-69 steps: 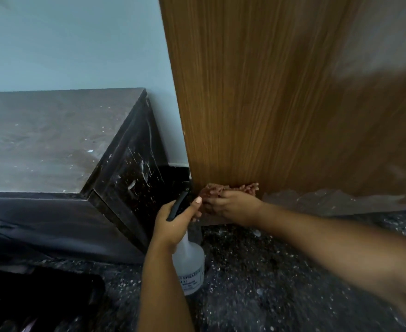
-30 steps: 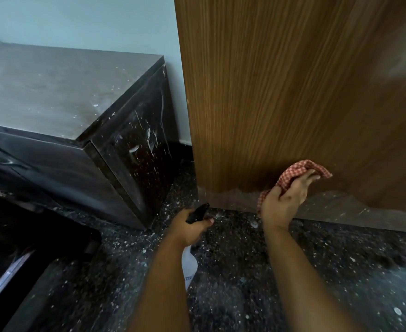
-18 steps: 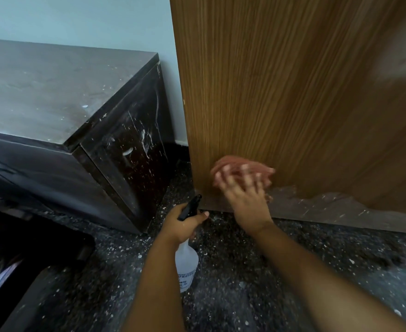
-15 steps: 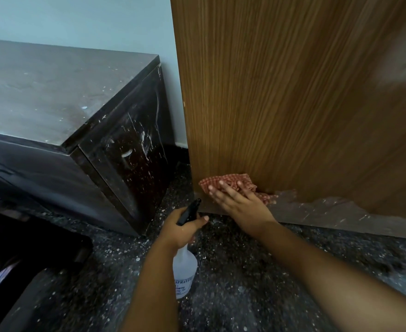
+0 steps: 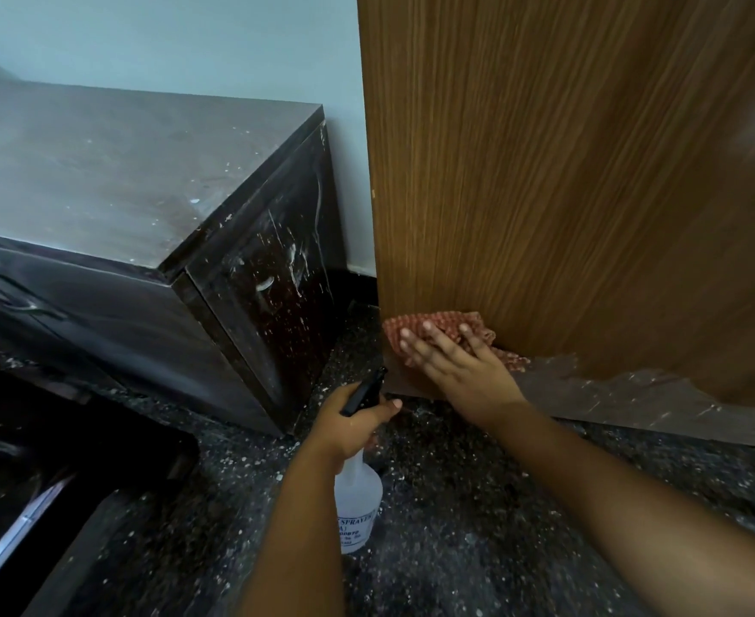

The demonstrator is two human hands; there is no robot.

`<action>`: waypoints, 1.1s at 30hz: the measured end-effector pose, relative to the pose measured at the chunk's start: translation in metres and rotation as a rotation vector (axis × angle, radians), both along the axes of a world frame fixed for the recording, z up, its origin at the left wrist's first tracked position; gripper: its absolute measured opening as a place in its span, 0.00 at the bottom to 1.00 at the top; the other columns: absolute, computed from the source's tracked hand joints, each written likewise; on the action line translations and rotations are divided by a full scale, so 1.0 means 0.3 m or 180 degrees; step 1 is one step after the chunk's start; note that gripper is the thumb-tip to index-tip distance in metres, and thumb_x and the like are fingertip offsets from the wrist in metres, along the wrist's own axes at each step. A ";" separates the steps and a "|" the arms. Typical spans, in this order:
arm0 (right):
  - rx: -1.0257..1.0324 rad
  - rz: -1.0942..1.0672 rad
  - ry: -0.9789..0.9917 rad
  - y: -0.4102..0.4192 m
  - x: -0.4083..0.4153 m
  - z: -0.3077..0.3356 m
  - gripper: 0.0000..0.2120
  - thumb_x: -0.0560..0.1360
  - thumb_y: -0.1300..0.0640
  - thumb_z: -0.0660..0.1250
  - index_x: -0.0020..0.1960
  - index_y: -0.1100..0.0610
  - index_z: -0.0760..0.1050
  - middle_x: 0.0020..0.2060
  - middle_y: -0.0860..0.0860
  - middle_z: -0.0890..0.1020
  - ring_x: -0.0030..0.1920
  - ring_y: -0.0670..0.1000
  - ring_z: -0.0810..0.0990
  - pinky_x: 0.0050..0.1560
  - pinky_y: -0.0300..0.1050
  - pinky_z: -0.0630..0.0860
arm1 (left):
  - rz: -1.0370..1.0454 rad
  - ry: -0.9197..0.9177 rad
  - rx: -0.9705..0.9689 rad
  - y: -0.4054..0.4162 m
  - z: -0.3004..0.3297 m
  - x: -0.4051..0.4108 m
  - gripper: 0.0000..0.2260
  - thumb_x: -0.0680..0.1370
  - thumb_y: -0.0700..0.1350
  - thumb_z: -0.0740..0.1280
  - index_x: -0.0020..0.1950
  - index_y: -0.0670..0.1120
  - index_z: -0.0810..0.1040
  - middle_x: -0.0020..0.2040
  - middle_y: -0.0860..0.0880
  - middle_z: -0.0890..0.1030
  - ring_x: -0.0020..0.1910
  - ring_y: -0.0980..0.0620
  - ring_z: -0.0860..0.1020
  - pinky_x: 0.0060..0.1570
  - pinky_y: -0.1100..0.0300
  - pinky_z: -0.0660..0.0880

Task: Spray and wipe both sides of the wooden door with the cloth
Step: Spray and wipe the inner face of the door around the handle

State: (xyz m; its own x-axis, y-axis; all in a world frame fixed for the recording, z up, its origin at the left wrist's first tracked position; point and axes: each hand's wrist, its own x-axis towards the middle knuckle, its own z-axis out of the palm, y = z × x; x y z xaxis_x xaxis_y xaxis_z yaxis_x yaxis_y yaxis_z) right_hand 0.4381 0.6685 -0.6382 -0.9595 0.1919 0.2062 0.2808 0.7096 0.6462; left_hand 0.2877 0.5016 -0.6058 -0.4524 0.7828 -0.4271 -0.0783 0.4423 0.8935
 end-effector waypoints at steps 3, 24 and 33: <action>0.0018 0.0066 -0.0055 -0.039 -0.070 -0.023 0.34 0.78 0.52 0.51 0.80 0.58 0.41 0.79 0.51 0.42 0.79 0.57 0.42 0.76 0.61 0.43 | -0.0017 0.0043 0.0004 0.001 -0.005 -0.005 0.10 0.76 0.44 0.74 0.43 0.41 0.76 0.32 0.46 0.73 0.28 0.51 0.71 0.33 0.58 0.70; 0.0639 0.0160 -0.2371 -0.091 -0.171 -0.184 0.30 0.83 0.47 0.53 0.80 0.58 0.50 0.80 0.53 0.48 0.79 0.56 0.42 0.76 0.54 0.47 | -0.0087 -0.0032 0.0120 0.020 0.036 -0.016 0.06 0.78 0.43 0.72 0.43 0.43 0.79 0.31 0.47 0.74 0.27 0.53 0.72 0.30 0.59 0.72; -0.0564 -0.0465 -0.1839 -0.010 0.193 -0.098 0.14 0.75 0.51 0.66 0.56 0.54 0.84 0.59 0.48 0.82 0.67 0.57 0.71 0.63 0.53 0.66 | -0.0413 0.0015 0.0145 0.041 0.056 0.058 0.09 0.78 0.43 0.73 0.43 0.42 0.75 0.39 0.43 0.76 0.28 0.53 0.73 0.31 0.60 0.73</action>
